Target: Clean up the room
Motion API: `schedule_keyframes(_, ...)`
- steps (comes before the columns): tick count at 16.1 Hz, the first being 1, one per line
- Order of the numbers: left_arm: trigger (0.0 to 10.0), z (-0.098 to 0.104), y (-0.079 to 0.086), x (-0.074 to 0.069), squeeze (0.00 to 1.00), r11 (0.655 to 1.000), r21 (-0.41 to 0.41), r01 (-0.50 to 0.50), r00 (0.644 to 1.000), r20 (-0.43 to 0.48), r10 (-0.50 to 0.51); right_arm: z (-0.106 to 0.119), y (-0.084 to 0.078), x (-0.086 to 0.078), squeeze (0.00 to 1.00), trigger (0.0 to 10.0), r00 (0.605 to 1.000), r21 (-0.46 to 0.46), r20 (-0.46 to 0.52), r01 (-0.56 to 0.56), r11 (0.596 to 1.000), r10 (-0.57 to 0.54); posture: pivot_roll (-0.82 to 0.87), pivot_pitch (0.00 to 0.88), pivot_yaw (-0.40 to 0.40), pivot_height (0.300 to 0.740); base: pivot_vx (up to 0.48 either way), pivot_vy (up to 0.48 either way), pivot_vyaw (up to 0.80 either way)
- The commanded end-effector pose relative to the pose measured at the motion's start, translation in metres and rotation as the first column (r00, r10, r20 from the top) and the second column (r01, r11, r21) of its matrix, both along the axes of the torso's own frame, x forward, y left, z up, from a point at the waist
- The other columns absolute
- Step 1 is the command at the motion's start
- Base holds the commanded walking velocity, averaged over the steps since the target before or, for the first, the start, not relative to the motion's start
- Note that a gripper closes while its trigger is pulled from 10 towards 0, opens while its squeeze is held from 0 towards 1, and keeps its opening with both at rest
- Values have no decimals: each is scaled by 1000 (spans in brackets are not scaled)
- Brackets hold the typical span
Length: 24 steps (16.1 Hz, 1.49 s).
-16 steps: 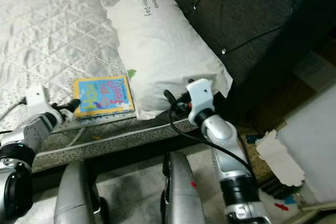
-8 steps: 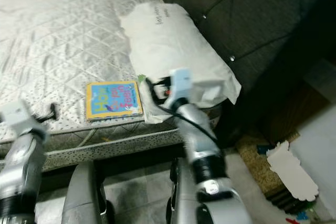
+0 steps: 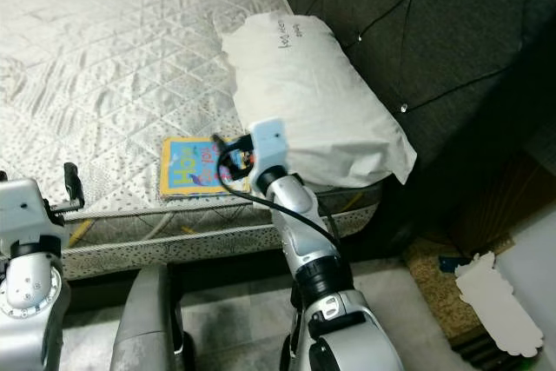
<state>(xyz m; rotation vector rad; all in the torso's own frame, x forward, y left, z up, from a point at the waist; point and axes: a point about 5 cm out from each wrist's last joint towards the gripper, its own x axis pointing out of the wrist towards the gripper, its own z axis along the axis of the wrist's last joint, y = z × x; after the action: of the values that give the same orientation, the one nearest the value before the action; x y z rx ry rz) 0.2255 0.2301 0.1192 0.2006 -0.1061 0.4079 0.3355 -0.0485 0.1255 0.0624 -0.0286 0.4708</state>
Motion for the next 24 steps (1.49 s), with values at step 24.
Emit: schedule_keyframes(24, 10000, 2, -52, 10, 0, 969, -95, 228, 973, -14, -231, -3, -12, -19, 0, 10000, 999, 81, 21, -51, 995, 50, 24, 0, -53, 708, 0, 0, 0)
